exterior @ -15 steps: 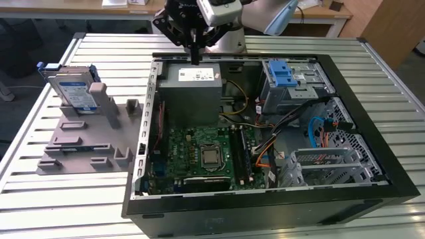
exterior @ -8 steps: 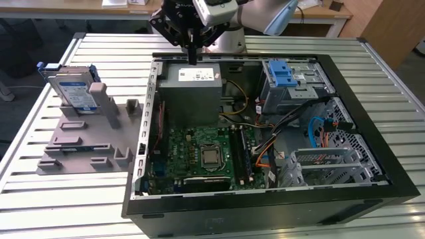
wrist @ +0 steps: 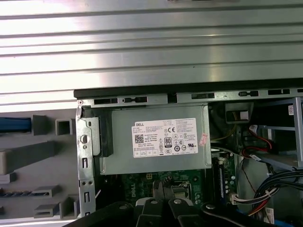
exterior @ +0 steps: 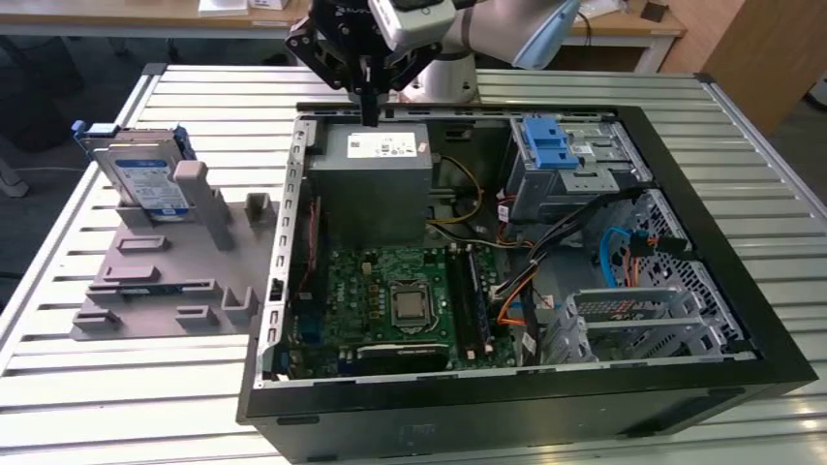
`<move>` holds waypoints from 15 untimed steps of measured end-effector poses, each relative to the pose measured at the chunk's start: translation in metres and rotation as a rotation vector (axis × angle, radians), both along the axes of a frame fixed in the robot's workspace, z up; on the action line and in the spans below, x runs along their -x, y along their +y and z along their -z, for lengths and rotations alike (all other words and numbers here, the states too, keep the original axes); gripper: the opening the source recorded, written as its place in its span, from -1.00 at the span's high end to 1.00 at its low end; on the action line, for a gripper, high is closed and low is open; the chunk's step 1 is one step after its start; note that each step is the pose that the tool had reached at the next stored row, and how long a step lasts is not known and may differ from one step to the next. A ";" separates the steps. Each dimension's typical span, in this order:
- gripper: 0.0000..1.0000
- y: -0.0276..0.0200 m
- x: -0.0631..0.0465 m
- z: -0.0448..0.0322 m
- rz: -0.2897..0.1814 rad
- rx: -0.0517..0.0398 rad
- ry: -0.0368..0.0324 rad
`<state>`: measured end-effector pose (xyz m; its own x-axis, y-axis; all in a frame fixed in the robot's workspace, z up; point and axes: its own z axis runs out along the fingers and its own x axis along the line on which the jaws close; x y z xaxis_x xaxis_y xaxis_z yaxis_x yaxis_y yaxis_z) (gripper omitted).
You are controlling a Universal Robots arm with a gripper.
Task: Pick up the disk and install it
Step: 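Reach for the disk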
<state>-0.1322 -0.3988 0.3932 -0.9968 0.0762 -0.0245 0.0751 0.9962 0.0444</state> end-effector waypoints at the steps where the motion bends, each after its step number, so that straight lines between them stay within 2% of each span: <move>1: 0.79 0.0000 0.001 0.0000 0.000 0.0000 0.0001; 15: 0.79 0.0001 0.009 0.0001 0.000 0.0001 0.0001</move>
<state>-0.1416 -0.3987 0.3931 -0.9968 0.0762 -0.0244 0.0751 0.9962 0.0443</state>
